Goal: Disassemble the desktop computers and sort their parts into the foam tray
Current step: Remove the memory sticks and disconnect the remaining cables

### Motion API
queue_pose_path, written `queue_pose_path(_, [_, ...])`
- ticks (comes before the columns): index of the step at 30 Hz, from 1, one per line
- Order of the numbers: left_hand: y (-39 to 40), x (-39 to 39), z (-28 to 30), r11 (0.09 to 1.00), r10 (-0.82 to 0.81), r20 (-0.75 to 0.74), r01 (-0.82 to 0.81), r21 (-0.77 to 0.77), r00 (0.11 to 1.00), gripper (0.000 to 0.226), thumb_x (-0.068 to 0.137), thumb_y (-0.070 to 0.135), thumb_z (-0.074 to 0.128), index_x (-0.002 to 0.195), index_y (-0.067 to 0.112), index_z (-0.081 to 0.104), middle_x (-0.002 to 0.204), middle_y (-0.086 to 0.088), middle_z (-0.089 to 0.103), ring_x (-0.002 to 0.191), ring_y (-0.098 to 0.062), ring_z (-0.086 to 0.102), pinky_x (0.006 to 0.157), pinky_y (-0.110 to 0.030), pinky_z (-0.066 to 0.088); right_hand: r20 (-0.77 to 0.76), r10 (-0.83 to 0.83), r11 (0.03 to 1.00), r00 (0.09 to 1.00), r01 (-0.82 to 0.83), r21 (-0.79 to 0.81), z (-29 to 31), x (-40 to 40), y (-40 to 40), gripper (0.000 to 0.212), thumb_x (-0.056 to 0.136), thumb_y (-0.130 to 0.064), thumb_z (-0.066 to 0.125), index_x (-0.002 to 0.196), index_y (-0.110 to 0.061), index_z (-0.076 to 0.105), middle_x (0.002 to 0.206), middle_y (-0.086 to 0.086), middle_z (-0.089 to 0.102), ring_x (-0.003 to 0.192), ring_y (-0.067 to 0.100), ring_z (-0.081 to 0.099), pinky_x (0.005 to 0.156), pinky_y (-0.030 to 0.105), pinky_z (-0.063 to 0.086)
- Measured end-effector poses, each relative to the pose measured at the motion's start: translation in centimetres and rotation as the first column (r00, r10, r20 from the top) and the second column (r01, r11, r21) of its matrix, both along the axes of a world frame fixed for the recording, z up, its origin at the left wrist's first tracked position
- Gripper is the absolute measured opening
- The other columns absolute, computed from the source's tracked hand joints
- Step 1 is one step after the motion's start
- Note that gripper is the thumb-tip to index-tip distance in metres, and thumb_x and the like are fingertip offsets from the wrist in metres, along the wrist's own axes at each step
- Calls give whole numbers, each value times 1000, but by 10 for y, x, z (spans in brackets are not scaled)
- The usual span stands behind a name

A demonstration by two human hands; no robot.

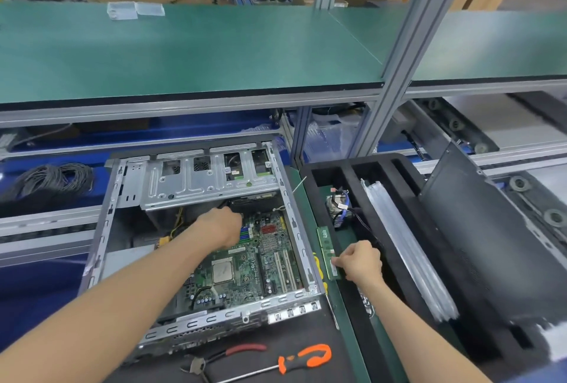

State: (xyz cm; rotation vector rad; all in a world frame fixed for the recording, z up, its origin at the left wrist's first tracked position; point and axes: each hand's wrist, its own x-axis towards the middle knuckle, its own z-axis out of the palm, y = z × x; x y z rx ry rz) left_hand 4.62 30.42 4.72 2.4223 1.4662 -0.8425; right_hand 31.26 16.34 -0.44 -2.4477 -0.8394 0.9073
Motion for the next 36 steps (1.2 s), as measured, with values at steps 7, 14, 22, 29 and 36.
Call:
queue_pose_path(7, [5, -14, -11, 997, -62, 299, 75, -33, 952, 27, 98, 28, 61, 121, 15, 60, 115, -10, 67, 103, -28, 62, 87, -38, 51, 250, 152, 981, 956, -176, 77, 30, -16, 11, 22, 86, -40, 75, 98, -26, 62, 93, -6, 67, 87, 20, 63, 77, 35, 50])
queue_pose_path(14, [11, -38, -4, 998, -41, 352, 58, -37, 935, 27, 93, 30, 69, 117, 20, 64, 115, -1, 67, 103, -21, 60, 92, -39, 51, 295, 276, 598, 915, -404, 693, 98, -90, 56, 3, 92, -23, 67, 90, -23, 64, 65, -11, 59, 67, 7, 57, 63, 19, 45])
queue_pose_path(22, [2, -51, 11, 993, -68, 223, 87, -78, 972, 25, 80, 28, 80, 78, 28, 55, 82, 7, 60, 81, -20, 61, 63, -32, 46, 147, 905, 411, 399, -910, -62, 73, -169, 79, 15, 88, -12, 70, 102, -10, 70, 110, 15, 65, 102, 34, 61, 91, 45, 55])
queue_pose_path(29, [-17, -46, 1, 971, -103, 95, 121, -206, 990, 51, 70, 31, 90, 110, 18, 62, 107, -5, 64, 97, -26, 62, 82, -40, 56, 125, 970, 241, 210, -909, -340, 44, -176, 70, 46, 77, -41, 85, 72, -16, 47, 83, 5, 54, 77, 27, 54, 70, 34, 49])
queue_pose_path(36, [-18, -49, -1, 971, -51, 132, 80, -225, 990, 55, 71, 27, 91, 117, 17, 62, 111, -4, 66, 102, -23, 60, 80, -34, 52, 173, 977, 185, 126, -905, -384, 31, -183, 72, 58, 86, -51, 73, 119, -5, 60, 119, 16, 62, 106, 36, 61, 86, 43, 52])
